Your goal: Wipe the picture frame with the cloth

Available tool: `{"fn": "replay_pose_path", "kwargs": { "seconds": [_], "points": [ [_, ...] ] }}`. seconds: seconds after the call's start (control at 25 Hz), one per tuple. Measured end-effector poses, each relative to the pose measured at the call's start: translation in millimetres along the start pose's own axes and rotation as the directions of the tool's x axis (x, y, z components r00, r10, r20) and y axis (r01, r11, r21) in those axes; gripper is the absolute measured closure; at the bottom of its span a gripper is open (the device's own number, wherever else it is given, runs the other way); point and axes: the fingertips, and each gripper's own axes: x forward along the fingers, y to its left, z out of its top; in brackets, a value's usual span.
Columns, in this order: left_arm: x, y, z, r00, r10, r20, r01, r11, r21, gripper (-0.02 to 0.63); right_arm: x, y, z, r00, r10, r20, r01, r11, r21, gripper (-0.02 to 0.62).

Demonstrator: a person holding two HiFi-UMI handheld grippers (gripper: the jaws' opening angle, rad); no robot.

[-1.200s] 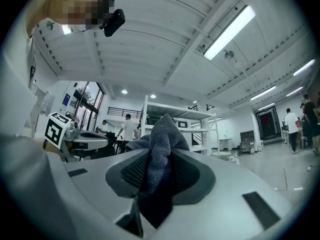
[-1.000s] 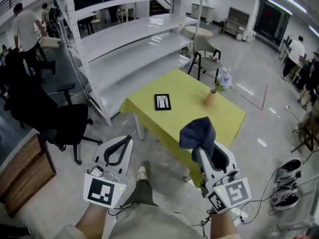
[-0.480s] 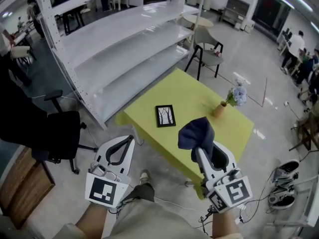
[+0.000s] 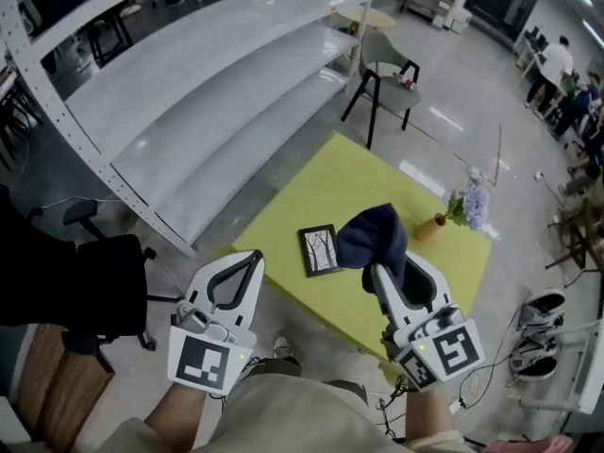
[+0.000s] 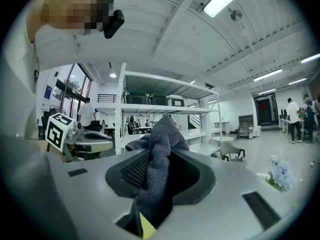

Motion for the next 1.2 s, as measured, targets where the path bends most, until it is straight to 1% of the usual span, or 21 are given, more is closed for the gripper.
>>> {"fn": "replay_pose_path", "kwargs": {
  "seconds": [0.08,0.2,0.28,0.4,0.64,0.72,0.84,0.92,1.04,1.2],
  "points": [
    [10.4,17.9,-1.6,1.000,0.001,-0.004,-0.001,1.000,-0.024,0.598,20.2,-6.3,2.3,1.000,-0.007,-0.007,0.007,1.000,0.003,0.471],
    [25.3,37.4,-5.5,1.000,-0.004,-0.002,0.004,1.000,-0.007,0.598,45.7,-14.6,4.4,1.000,-0.013,-0.019,0.013,1.000,-0.002,0.471],
    [32.8,46.6,-9.5,1.000,0.011,-0.005,-0.012,1.000,-0.020,0.598,59.5,-18.7,5.0,0.999,-0.008,-0.033,0.008,1.000,-0.013,0.471],
    [43.7,54.8,-20.6,0.999,0.043,-0.028,-0.044,0.996,-0.075,0.598,77.5,-25.2,0.6,0.997,0.012,-0.071,-0.015,0.999,-0.038,0.471],
    [67.5,55.8,-43.5,0.997,0.044,-0.071,-0.052,0.990,-0.129,0.598,109.5,-36.5,-28.3,0.981,0.078,-0.176,-0.091,0.994,-0.068,0.471],
    [77.8,50.3,-52.4,0.994,0.045,-0.104,-0.058,0.990,-0.129,0.598,119.0,-43.3,-39.4,0.972,0.105,-0.210,-0.123,0.990,-0.073,0.471],
    [97.8,34.4,-70.7,0.988,0.014,-0.155,-0.035,0.990,-0.137,0.598,134.6,-55.8,-59.4,0.955,0.141,-0.259,-0.164,0.984,-0.066,0.471],
    [112.4,23.0,-86.0,0.984,-0.018,-0.178,-0.015,0.984,-0.180,0.598,146.7,-63.1,-75.7,0.941,0.160,-0.297,-0.188,0.980,-0.067,0.471],
    [131.6,7.3,-117.0,0.973,-0.068,-0.220,0.008,0.965,-0.260,0.597,167.1,-69.0,-107.4,0.913,0.191,-0.361,-0.228,0.972,-0.061,0.471],
    [155.2,-12.3,-161.7,0.954,-0.119,-0.275,0.024,0.945,-0.326,0.598,190.4,-70.1,-153.4,0.868,0.234,-0.438,-0.283,0.958,-0.049,0.471]
  ]
}}
